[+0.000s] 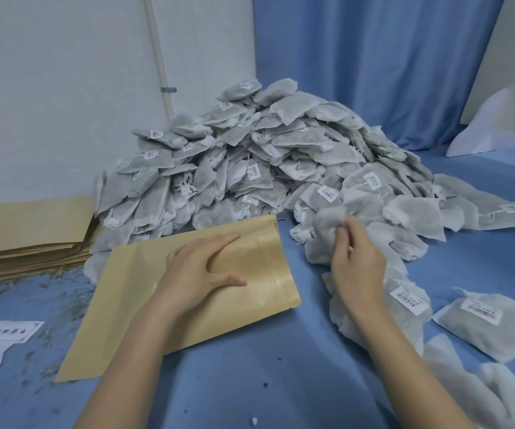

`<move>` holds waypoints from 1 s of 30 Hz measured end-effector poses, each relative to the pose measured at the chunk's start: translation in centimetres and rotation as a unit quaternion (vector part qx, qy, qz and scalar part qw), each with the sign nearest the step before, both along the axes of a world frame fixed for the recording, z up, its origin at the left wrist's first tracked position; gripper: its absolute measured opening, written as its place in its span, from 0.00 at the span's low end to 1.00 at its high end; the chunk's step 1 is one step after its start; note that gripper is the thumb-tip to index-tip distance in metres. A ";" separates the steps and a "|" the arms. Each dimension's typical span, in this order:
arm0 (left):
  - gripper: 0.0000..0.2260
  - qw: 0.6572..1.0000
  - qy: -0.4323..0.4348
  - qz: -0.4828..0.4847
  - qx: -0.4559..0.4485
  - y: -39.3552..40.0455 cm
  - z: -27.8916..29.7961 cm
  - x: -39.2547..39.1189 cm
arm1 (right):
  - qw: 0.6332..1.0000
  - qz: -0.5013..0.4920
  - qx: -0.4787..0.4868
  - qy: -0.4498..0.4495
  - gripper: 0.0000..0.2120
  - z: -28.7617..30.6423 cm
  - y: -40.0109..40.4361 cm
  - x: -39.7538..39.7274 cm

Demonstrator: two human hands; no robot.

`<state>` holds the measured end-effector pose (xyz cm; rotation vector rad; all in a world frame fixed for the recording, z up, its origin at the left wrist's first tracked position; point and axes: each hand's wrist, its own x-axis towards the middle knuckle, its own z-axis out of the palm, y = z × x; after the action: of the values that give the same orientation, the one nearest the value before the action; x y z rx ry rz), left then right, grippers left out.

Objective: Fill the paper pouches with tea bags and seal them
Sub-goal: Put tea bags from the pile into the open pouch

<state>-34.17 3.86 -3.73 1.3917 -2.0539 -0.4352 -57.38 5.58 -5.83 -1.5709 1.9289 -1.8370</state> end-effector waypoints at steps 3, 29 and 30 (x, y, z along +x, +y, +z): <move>0.31 1.000 0.027 -0.007 0.007 0.0 0.6 0.6 | 0.965 0.071 0.015 -0.250 0.08 0.3 -0.1 0.4; 0.36 0.999 -0.003 -0.026 0.032 -0.1 -0.3 0.0 | 0.837 -0.038 0.399 0.374 0.21 0.0 -0.7 0.2; 0.36 0.999 -0.003 -0.025 0.032 -0.1 -0.4 -0.1 | 0.807 -0.081 0.450 0.373 0.26 -0.1 -0.6 0.1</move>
<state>-34.26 3.75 -4.09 1.3821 -2.1002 -0.5223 -57.32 4.94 -5.98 -1.8281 2.6333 -0.0347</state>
